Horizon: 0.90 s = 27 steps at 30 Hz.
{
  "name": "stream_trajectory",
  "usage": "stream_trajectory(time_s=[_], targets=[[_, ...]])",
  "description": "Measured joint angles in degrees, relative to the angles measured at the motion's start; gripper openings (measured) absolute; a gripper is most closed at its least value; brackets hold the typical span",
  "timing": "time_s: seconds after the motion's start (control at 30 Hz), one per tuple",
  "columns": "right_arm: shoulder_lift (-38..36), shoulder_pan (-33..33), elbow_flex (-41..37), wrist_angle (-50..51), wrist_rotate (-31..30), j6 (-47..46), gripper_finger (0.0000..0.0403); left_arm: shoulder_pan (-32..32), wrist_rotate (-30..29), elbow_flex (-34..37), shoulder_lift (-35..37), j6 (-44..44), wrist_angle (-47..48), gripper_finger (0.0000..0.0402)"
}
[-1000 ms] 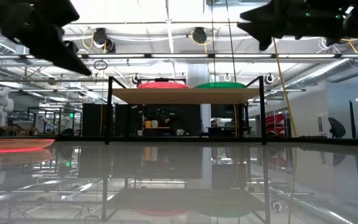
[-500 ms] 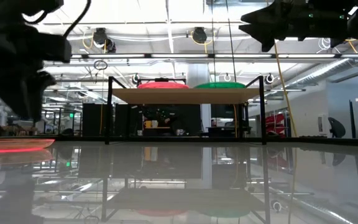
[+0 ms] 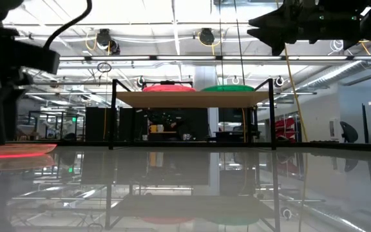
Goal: Place and stack plates onto a shelf
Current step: Stack the orange plate on top of the pink plate on the shelf
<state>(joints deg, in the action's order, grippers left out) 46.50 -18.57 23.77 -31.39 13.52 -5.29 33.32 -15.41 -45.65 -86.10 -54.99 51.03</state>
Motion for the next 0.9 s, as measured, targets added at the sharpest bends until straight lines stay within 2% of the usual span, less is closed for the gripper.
stream_trajectory(time_s=[0.23, 0.53, 0.9], targets=[[0.00, 0.30, 0.00, 0.98, -0.02, -1.49, 0.0155, 0.20, 0.27, 0.02, -4.51, -6.60, 5.85, 0.0186], [0.02, 1.81, 0.00, 1.30, -0.17, -1.50, 0.0155, 0.27, 0.22, -0.20, -7.53, -6.49, 5.95, 0.0175], [0.02, 1.81, 0.00, 1.34, -0.22, -1.51, 0.0155, 0.20, 1.94, -1.62, -8.01, -3.79, 6.26, 0.0010]])
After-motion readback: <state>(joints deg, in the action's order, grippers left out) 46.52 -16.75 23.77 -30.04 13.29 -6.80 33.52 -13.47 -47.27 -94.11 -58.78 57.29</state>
